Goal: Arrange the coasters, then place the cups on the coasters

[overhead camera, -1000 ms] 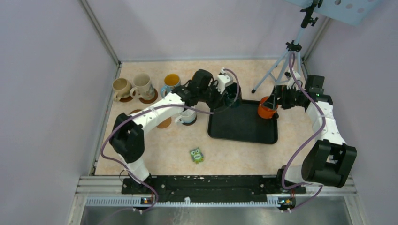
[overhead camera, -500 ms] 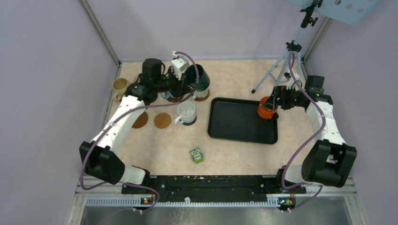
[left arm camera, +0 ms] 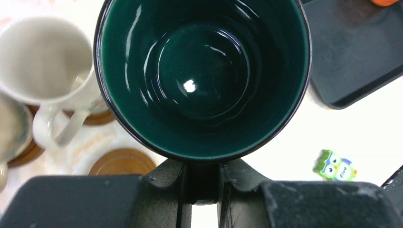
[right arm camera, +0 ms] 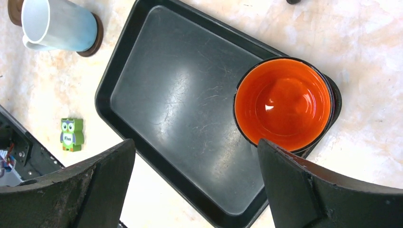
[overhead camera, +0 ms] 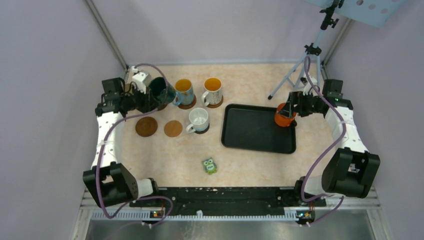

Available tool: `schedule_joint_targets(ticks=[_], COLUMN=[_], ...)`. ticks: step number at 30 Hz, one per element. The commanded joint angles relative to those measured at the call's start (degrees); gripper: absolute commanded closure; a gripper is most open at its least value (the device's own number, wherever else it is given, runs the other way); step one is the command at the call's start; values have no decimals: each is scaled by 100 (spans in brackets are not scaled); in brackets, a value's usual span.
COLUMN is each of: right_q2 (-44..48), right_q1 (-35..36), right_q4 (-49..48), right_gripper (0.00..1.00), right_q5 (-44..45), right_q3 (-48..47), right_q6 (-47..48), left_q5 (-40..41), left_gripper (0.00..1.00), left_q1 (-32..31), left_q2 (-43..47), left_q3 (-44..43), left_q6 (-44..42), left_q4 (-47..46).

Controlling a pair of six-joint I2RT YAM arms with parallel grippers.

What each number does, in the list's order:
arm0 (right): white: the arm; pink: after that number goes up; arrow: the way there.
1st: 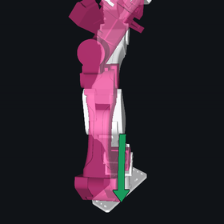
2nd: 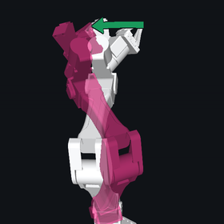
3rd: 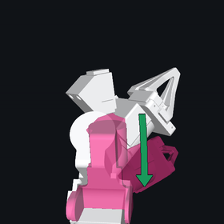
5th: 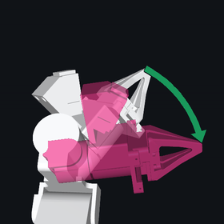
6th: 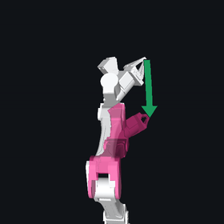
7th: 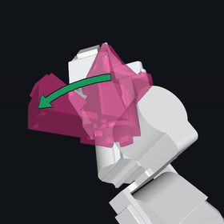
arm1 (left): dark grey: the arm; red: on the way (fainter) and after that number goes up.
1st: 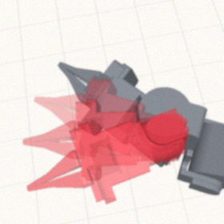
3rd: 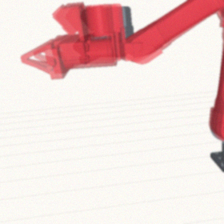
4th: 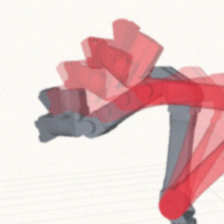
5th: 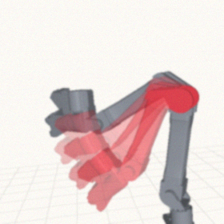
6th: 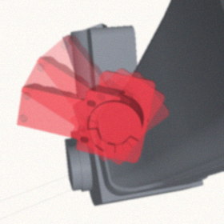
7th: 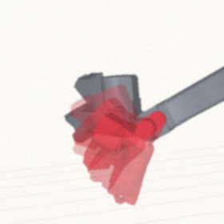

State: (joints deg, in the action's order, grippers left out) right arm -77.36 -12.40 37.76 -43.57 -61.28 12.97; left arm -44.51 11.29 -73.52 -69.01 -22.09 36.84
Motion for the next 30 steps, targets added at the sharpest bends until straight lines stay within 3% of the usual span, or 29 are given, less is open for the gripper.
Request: schedule_joint_targets(ticks=[1, 7, 13, 30], right_q2=[-88, -185, -145, -151], right_q1=[109, 342, 379, 379], right_q4=[-17, -109, -342, -340], right_gripper=[2, 2, 2, 2], right_q5=[77, 102, 60, 53], right_q3=[-479, -502, -401, -376], right_q6=[146, 77, -101, -108], left_q5=[-657, -616, -572, -214], left_gripper=[100, 100, 100, 100], left_q1=[540, 1112, 1139, 1089], left_q2=[345, 516, 532, 197], left_q3=[277, 814, 1388, 2201], left_q6=[-835, -1577, -2537, -3070], left_q4=[57, 70, 144, -318])
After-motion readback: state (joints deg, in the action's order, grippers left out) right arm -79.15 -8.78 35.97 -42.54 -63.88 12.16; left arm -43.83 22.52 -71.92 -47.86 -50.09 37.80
